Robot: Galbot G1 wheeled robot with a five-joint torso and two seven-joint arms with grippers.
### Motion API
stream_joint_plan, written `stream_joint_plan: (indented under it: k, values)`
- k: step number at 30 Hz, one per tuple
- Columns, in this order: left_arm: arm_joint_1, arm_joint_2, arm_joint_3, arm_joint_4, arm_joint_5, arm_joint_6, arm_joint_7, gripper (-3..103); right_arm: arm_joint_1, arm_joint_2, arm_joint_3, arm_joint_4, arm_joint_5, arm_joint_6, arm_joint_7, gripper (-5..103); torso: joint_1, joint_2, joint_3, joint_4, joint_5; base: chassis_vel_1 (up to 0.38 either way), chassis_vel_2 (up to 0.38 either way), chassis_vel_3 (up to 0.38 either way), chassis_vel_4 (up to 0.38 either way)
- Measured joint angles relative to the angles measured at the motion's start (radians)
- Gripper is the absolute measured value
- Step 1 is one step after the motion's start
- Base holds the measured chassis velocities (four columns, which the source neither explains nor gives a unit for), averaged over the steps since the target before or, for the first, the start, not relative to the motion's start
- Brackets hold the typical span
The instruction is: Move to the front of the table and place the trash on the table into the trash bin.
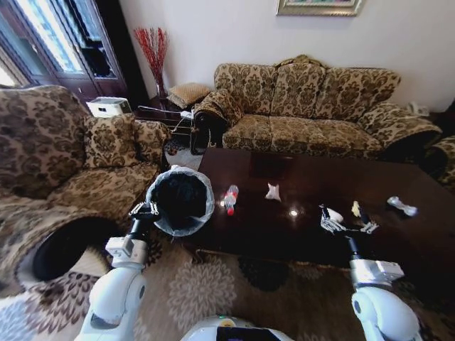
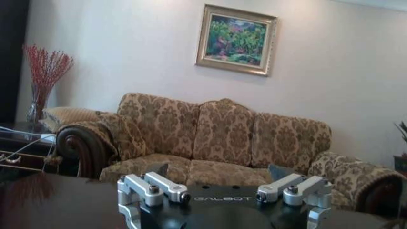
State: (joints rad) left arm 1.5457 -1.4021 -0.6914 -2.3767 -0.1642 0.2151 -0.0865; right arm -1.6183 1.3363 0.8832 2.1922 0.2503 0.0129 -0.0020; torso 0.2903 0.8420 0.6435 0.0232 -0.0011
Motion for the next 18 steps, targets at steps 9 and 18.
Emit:
stream_joint_plan:
  k: [9,18]
  values:
    - [-0.001,0.0,0.0,0.0,0.0,0.0,0.0,2,0.001,0.0,0.0,-0.001,0.0,0.0,0.001,100,0.001,-0.001,0.001,-0.0001,0.0,-0.2,0.169,0.179,-0.173]
    - [0.0,0.0,-0.001,0.0,0.0,0.0,0.0,2,0.0,0.0,0.0,-0.001,0.0,0.0,0.001,100,-0.001,0.0,-0.001,0.0004,0.0003,0.013,0.0,-0.017,0.011]
